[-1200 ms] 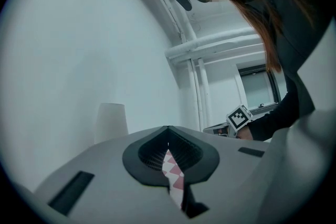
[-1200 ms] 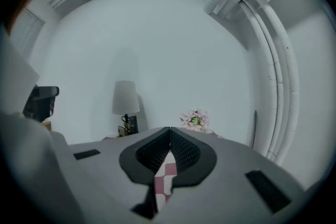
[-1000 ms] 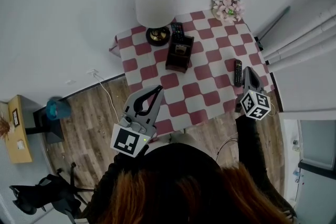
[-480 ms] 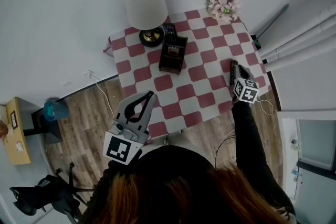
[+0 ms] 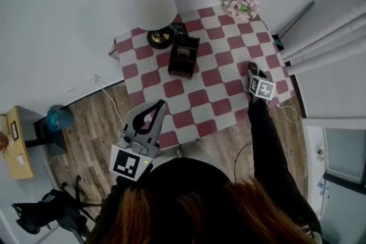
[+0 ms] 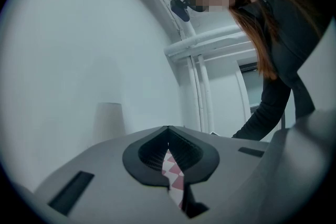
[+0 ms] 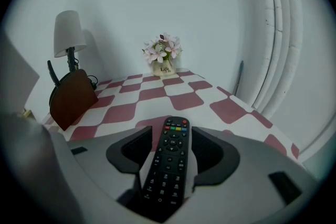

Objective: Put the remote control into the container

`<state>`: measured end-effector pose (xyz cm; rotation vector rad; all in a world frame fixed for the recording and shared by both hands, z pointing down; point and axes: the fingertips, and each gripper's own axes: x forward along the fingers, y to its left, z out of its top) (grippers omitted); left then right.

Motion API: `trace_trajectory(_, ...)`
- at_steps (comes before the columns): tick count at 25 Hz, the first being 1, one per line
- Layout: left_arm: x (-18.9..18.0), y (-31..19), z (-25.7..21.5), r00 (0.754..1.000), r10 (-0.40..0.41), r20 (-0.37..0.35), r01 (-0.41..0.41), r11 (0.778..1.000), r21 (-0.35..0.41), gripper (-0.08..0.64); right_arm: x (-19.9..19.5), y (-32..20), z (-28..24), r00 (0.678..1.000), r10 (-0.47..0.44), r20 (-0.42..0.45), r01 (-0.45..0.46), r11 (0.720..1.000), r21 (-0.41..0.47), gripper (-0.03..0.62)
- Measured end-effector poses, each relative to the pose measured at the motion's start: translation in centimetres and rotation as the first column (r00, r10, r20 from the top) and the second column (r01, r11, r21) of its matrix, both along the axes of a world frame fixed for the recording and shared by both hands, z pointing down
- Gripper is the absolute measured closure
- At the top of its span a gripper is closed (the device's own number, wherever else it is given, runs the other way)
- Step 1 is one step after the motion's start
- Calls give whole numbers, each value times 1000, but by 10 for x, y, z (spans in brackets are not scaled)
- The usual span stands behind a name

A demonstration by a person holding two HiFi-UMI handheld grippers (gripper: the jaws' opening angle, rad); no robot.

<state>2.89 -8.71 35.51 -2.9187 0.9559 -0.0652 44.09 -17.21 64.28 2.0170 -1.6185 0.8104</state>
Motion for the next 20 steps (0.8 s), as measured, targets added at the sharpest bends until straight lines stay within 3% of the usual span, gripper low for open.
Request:
trace_trajectory(12,16,3,0,999,43,11,-43,999,0,551,0,-9,27,998,14,57,-6,992,-129,342)
trace_trajectory(16,14,3,1,999,41,12,-41,999,-2,551,5,-8,25,997,35,69,-27,992,-121,364)
trace_trajectory(20,11,4,1,999,37,11,-37,999,-1,551,2,-5,13,998,28,63,-24,998,-58,368)
